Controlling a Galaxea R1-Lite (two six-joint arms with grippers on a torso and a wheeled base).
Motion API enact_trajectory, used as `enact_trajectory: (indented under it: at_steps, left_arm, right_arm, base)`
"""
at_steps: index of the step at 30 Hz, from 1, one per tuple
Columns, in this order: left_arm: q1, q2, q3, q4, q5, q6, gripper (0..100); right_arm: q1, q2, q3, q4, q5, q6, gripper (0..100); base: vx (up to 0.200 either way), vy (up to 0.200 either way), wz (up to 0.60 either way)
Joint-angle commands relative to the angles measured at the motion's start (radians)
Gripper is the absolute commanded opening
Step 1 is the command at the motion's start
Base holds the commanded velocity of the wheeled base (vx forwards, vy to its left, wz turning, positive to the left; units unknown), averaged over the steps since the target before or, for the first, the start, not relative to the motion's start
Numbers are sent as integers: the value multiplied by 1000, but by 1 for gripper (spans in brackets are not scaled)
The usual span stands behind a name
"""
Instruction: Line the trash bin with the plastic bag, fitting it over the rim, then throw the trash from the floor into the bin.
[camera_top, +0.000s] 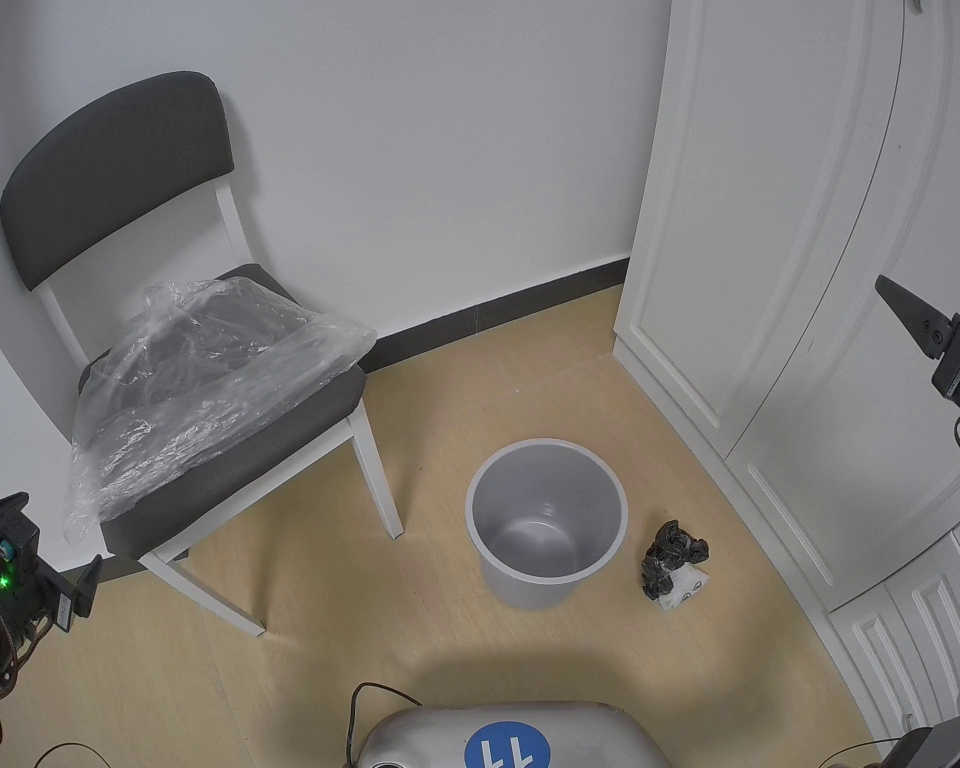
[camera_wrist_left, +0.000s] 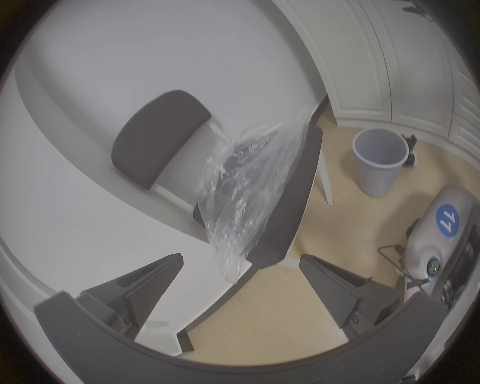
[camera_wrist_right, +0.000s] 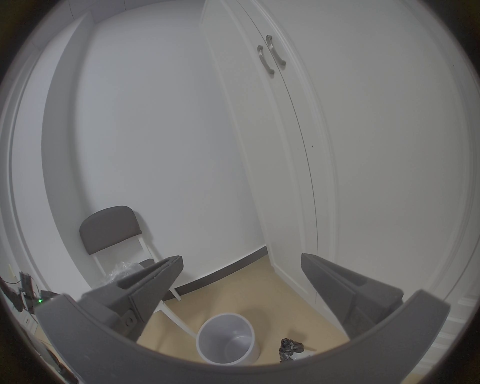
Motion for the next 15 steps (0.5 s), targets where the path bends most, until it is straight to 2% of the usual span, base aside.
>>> enact_trajectory:
  at_steps: [1, 5, 11, 15]
  left_arm:
    - [58, 108, 3, -3, 1, 30, 100]
    - [81, 194, -2, -42, 3, 40, 100]
    - [109, 340, 3, -187, 3, 42, 100]
    - [141, 470, 0, -333, 64, 76, 100]
  right_arm:
    - [6, 14, -6, -1, 2, 0, 100]
    - [3, 23, -4, -1, 4, 3, 100]
    - [-4, 25, -4, -1, 7, 6, 100]
    - [-23, 19, -12, -1, 9, 6, 100]
  base:
    - [0, 0, 0]
    - [0, 0, 0]
    - [0, 0, 0]
    - [0, 0, 0]
